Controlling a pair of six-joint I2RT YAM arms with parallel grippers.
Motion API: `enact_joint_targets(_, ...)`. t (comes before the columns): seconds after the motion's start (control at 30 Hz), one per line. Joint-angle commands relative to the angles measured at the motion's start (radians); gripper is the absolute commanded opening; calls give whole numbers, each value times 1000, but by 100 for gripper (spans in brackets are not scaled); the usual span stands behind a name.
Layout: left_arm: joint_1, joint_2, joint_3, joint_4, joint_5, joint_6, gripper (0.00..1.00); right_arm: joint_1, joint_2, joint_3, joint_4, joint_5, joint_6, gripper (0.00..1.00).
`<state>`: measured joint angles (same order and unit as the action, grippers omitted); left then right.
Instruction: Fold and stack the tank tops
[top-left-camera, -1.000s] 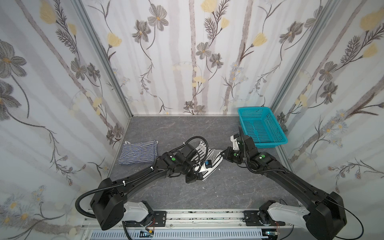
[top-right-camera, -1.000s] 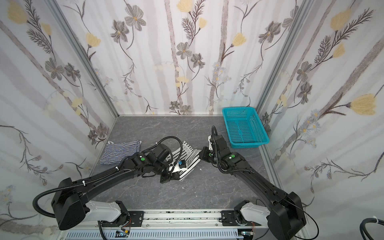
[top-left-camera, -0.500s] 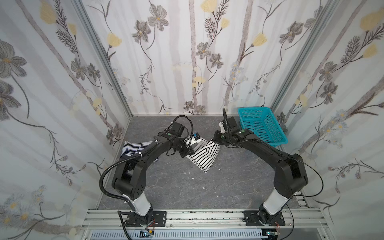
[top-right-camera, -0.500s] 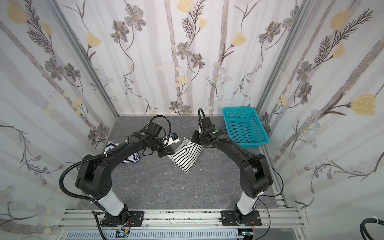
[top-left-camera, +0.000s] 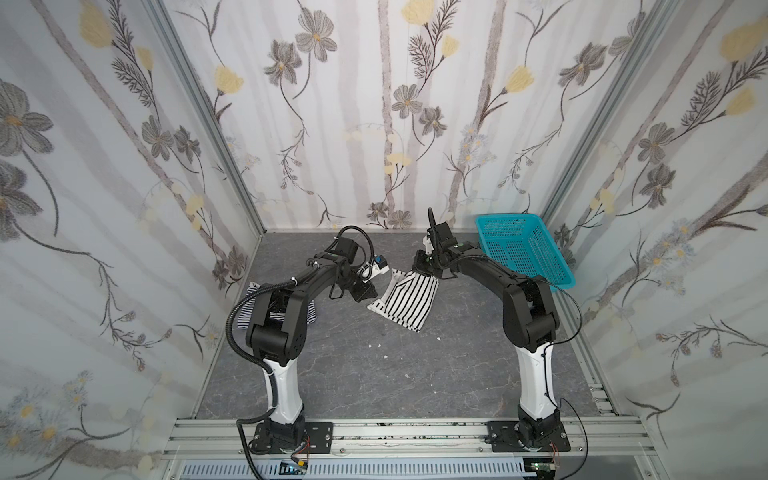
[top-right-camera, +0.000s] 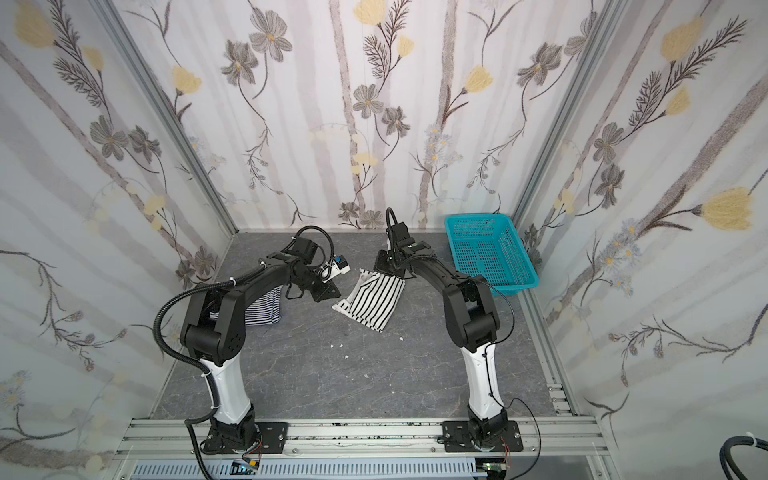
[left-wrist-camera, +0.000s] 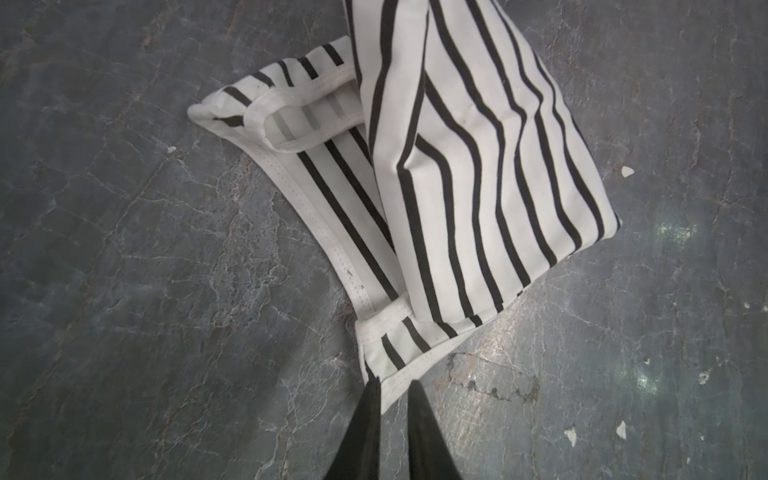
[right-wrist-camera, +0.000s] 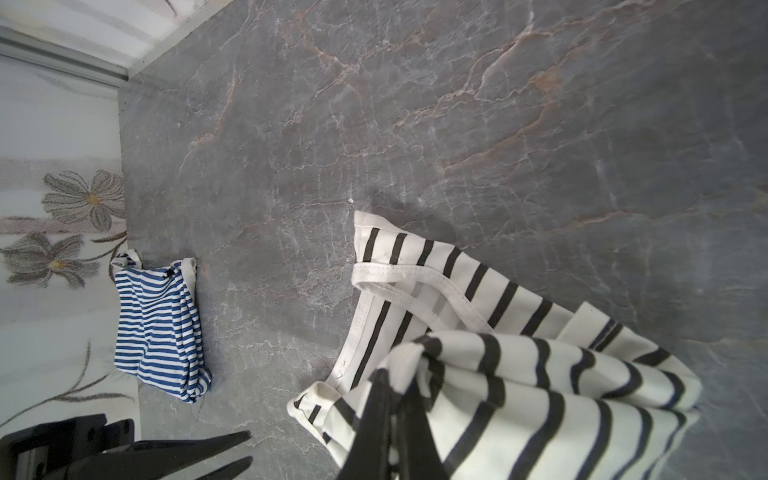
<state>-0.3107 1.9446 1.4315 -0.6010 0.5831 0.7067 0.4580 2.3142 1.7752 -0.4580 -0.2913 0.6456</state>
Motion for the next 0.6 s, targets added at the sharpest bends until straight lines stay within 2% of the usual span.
enact_joint_targets(0.0, -12, -2, 1, 0, 76, -23, 30, -2, 19, 24, 7, -24, -3, 3)
enact_joint_targets(0.1, -47, -3, -15, 3, 68, -25, 42, -11, 26, 24, 7, -28, -6, 3)
enact_joint_targets(0.17, -63, 15, -18, 6, 69, -34, 46, -15, 28, 23, 4, -29, -9, 3)
enact_joint_targets(0.57, -85, 111, -17, 70, 53, -73, 50, -18, 20, -4, 23, -46, -22, 4)
